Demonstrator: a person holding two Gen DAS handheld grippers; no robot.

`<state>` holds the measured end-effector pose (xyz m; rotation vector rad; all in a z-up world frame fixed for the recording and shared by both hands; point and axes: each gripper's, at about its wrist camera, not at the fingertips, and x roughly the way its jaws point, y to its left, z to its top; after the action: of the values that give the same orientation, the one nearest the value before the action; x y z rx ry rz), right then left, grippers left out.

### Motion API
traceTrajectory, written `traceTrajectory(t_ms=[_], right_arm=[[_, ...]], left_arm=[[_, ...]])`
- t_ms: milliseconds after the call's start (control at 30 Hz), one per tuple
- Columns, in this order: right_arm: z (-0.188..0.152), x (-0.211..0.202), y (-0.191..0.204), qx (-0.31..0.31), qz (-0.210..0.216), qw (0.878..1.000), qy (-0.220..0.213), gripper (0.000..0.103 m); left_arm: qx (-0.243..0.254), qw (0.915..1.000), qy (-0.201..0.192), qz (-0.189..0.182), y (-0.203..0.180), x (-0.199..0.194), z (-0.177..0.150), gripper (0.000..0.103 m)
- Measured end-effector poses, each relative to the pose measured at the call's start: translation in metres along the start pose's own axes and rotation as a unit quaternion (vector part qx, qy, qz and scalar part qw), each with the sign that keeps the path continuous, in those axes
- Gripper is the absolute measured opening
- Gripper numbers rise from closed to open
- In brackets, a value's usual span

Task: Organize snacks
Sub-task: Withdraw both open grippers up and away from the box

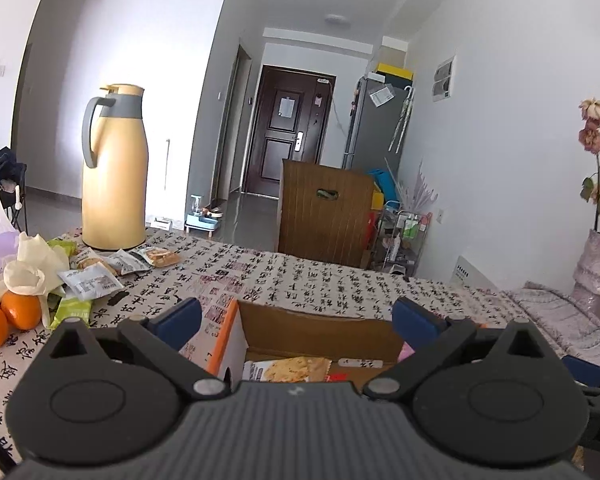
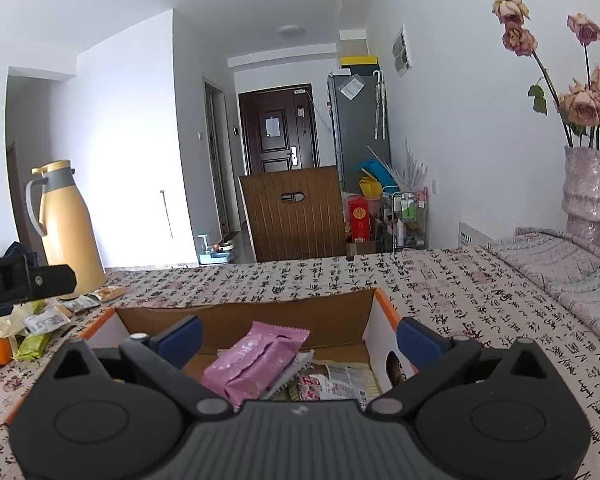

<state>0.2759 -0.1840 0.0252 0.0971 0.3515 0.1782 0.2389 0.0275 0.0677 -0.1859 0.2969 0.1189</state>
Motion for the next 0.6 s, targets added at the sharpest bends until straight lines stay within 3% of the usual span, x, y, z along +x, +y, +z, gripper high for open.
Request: traceTrajectory(t_ms=[300,600], right_arm=[[0.010,-0.041,-0.001,0.001,0.022,1.000,-0.015,0.103],[-0.006,-0.083,-0.003,-0.021,0.022,1.000,-0.008,0.103]], left_arm=[[0.019,0.9992,-0.026,-0.023,0.000,-0.045,0.013,0.103],[0.049,0.9974,-0.023,-0.048,0.013,-0.087,-0.004,0.103]])
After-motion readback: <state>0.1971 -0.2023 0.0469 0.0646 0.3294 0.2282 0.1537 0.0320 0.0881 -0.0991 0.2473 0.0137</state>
